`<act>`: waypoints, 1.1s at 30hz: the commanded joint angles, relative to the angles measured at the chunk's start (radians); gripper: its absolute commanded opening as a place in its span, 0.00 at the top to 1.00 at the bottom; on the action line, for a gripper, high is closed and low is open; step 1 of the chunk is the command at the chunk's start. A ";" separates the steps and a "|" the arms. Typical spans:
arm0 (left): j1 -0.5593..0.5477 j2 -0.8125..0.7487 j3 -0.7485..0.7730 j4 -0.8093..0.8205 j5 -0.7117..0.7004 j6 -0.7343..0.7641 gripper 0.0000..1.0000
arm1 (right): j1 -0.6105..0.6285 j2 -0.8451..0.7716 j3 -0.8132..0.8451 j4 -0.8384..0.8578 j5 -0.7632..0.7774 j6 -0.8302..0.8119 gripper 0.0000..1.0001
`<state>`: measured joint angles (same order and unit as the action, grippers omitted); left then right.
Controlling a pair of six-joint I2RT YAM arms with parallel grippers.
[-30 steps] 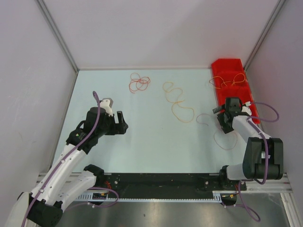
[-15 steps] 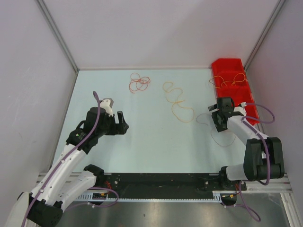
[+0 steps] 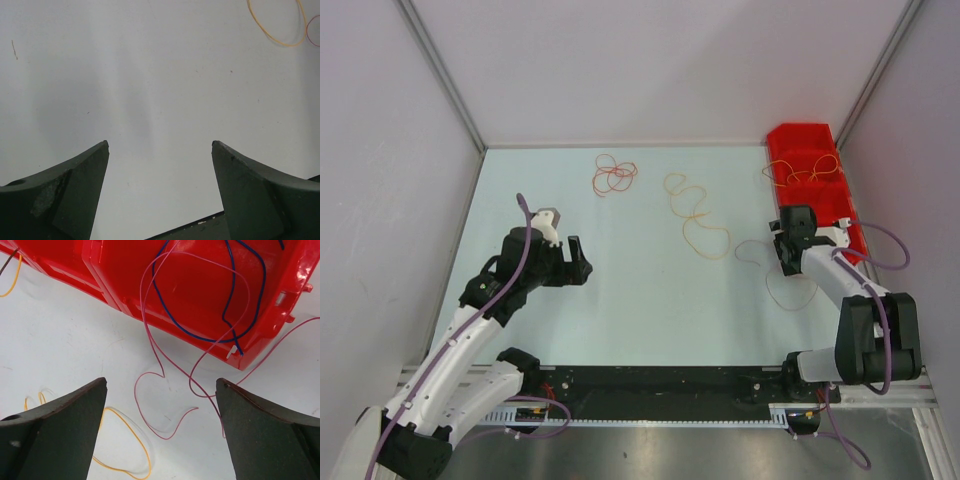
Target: Untangle the cables
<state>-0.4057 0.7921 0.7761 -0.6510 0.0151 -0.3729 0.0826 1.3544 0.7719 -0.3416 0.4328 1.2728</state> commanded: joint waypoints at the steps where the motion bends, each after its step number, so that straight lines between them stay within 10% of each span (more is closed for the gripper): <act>1: -0.008 -0.013 -0.005 0.036 0.020 0.012 0.11 | 0.008 0.046 0.003 0.062 0.064 0.022 0.07; 13: -0.013 -0.007 -0.005 0.033 0.020 0.012 0.11 | 0.013 0.169 0.066 0.104 0.049 -0.009 0.39; 21: -0.015 -0.005 -0.005 0.033 0.017 0.012 0.11 | -0.021 0.198 0.084 0.105 0.015 -0.016 1.00; 33: -0.013 -0.011 -0.003 0.031 0.002 0.012 0.11 | -0.047 -0.004 0.106 0.101 -0.074 -0.076 1.00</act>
<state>-0.4133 0.7921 0.7738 -0.6491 0.0288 -0.3729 0.0540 1.4754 0.8322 -0.2569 0.3733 1.2331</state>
